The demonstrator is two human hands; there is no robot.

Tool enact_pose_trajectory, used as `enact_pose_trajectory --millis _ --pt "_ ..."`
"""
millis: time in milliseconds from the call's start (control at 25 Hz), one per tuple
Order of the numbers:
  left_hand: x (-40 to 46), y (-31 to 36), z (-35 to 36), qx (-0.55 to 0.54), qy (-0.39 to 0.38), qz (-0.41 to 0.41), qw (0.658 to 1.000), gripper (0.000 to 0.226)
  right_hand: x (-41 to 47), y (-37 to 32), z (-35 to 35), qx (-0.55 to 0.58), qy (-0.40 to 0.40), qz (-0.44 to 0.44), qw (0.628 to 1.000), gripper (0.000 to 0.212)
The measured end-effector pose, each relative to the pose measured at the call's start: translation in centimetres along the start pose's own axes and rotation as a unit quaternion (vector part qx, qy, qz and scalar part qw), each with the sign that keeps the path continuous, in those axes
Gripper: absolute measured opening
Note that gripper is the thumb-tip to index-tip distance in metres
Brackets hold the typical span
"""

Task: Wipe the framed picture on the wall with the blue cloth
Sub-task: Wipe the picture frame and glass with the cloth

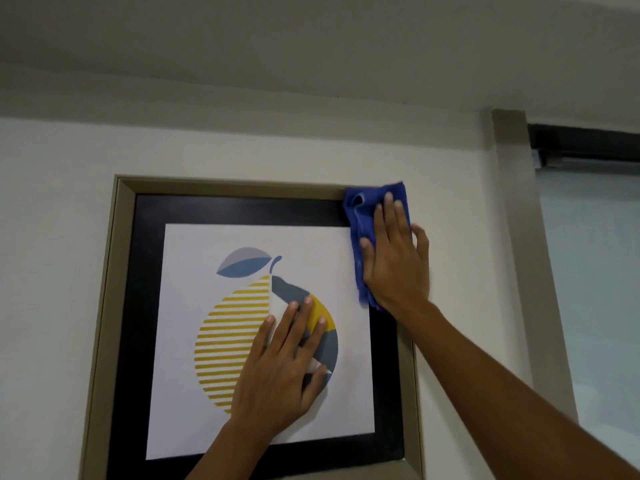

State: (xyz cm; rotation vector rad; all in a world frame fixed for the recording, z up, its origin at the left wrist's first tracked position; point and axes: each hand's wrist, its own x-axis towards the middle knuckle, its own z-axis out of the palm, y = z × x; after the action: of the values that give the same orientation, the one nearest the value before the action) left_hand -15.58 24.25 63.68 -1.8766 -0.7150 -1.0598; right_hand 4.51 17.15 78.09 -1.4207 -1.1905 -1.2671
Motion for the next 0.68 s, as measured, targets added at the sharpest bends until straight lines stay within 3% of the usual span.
enact_pose_trajectory --millis 160,280,440,560,680 --pt "0.3 0.0 0.1 0.010 0.004 -0.004 1.000 0.073 -10.5 -0.5 1.4 0.045 -0.016 0.024 0.999 0.064" --pt "0.2 -0.1 0.1 0.021 0.006 0.003 1.000 0.072 -18.3 -0.4 2.6 0.000 -0.001 -0.006 1.000 0.069" --pt "0.4 0.1 -0.2 0.029 0.020 0.012 0.999 0.070 -18.9 0.0 1.8 -0.025 -0.005 -0.025 0.999 0.070" --pt "0.2 -0.1 -0.4 0.023 0.015 0.011 1.000 0.069 -18.5 -0.7 1.1 0.009 -0.086 -0.014 0.996 0.075" --pt "0.3 0.1 -0.6 0.014 0.004 0.011 1.000 0.070 -11.3 -0.5 0.4 0.051 -0.089 0.008 0.995 0.080"
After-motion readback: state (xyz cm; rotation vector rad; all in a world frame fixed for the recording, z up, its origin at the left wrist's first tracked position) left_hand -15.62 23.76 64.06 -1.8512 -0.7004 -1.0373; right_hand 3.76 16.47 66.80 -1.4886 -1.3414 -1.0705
